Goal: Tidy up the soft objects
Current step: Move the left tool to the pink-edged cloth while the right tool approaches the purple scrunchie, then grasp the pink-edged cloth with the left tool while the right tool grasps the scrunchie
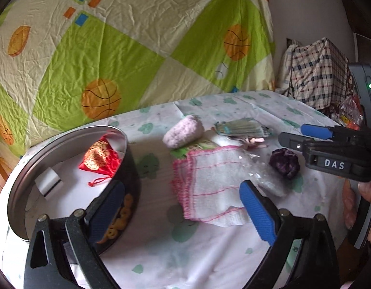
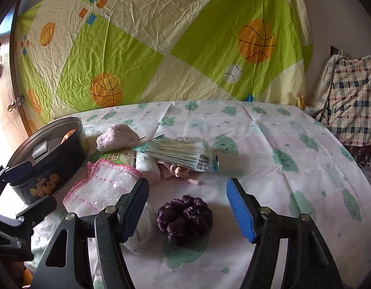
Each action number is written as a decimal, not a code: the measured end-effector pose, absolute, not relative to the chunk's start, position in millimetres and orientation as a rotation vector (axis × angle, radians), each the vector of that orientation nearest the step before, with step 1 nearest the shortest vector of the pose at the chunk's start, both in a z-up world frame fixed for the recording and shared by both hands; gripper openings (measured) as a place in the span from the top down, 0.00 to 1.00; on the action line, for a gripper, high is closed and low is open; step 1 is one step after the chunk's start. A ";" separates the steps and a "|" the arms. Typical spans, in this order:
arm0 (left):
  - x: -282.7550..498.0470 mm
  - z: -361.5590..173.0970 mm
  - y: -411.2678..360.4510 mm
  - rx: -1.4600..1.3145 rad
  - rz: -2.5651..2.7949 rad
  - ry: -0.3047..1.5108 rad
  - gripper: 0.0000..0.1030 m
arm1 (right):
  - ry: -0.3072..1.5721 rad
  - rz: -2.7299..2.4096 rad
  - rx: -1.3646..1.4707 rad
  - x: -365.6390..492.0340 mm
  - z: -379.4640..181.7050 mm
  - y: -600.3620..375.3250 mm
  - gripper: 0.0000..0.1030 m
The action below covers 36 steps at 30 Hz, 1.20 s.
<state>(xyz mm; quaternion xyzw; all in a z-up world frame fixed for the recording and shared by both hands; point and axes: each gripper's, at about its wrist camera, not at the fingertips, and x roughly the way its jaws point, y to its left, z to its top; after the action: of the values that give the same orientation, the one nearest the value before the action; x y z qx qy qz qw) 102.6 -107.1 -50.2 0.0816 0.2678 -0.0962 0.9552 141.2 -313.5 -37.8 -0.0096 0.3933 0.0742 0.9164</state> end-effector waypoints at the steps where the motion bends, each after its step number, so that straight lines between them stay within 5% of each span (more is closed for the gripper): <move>1: 103.6 -51.4 -113.1 0.177 -0.212 0.554 0.05 | 0.814 0.155 -0.014 141.5 -39.0 -314.8 0.33; 20: 152.6 -86.0 -150.0 0.167 -0.345 0.838 0.05 | 0.992 0.155 0.021 158.4 -70.1 -318.7 0.33; 25: 162.0 -92.1 -144.6 0.117 -0.350 0.898 0.04 | 1.049 0.159 -0.029 162.5 -78.0 -309.4 0.47; 28: 162.0 -93.6 -144.2 0.115 -0.350 0.906 0.13 | 1.043 0.161 -0.047 160.7 -76.9 -307.2 0.52; 36: 150.8 -89.8 -147.0 0.140 -0.395 0.843 0.58 | 0.967 0.199 0.062 154.2 -65.9 -320.7 0.57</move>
<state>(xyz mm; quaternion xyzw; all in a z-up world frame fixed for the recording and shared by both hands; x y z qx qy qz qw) 150.8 -147.0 -89.8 0.0674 0.4063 -0.1903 0.8912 154.2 -320.7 -65.9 0.0298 0.4640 0.0954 0.8802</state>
